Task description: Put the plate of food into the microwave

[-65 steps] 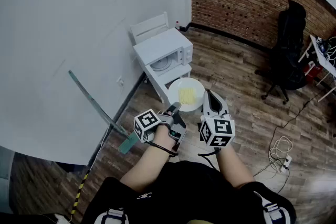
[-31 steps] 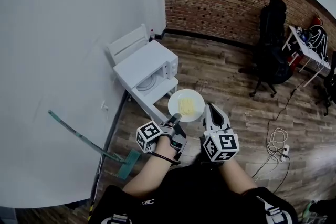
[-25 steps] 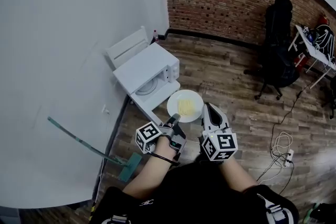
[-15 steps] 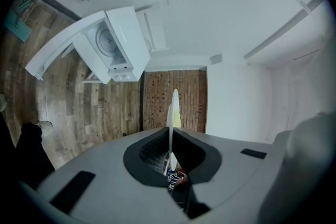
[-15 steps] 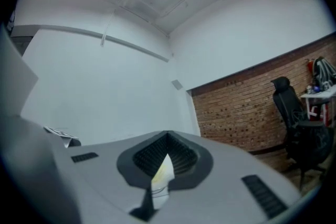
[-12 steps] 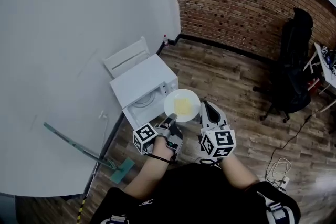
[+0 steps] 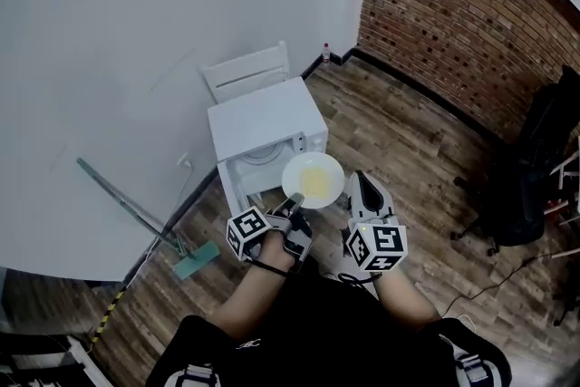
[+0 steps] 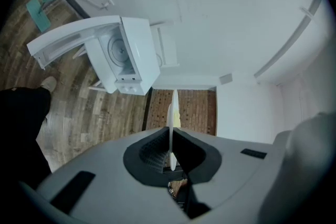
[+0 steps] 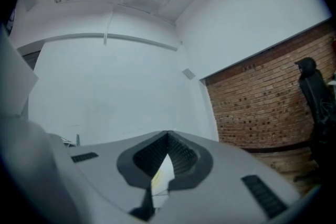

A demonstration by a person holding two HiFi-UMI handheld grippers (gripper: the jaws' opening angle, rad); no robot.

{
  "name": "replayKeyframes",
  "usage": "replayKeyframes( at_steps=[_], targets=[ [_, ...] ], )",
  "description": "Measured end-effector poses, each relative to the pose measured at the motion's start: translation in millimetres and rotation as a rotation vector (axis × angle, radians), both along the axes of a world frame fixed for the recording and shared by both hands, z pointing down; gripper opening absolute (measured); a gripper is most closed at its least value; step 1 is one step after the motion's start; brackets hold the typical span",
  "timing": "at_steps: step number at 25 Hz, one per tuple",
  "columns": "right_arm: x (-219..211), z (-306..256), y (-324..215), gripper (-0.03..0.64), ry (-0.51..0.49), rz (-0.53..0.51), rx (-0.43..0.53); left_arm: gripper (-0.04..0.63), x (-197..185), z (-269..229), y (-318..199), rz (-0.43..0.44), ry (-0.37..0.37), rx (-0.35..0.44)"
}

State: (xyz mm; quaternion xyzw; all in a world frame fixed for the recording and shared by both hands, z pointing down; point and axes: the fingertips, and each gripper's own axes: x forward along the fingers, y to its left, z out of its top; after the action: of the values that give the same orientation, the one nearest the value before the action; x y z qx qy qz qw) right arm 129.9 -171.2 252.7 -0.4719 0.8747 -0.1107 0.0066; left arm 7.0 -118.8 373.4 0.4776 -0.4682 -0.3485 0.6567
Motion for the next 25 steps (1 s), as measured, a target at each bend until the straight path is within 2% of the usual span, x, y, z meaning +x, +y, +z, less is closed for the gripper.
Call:
replayKeyframes(
  at_steps=[8, 16, 20, 25],
  targets=[
    [-63.5, 16.6, -63.4, 0.006, 0.047, -0.108, -0.016, 0.011, -62.1, 23.0, -46.4, -0.107, 0.006, 0.020],
    [-129.9, -0.4, -140.1, 0.006, 0.106, -0.216, 0.059, 0.012, -114.4, 25.8, -112.4, -0.191, 0.020, 0.055],
    [-175.2, 5.1, -153.1, 0.006, 0.178, -0.289, 0.120, 0.012, -147.4, 20.4, -129.2, -0.238, -0.004, 0.077],
    [-218.7, 15.8, -158.5, 0.006, 0.188, -0.411, 0.092, 0.012, -172.6, 29.3, -125.3, -0.318, 0.006, 0.059]
  ],
)
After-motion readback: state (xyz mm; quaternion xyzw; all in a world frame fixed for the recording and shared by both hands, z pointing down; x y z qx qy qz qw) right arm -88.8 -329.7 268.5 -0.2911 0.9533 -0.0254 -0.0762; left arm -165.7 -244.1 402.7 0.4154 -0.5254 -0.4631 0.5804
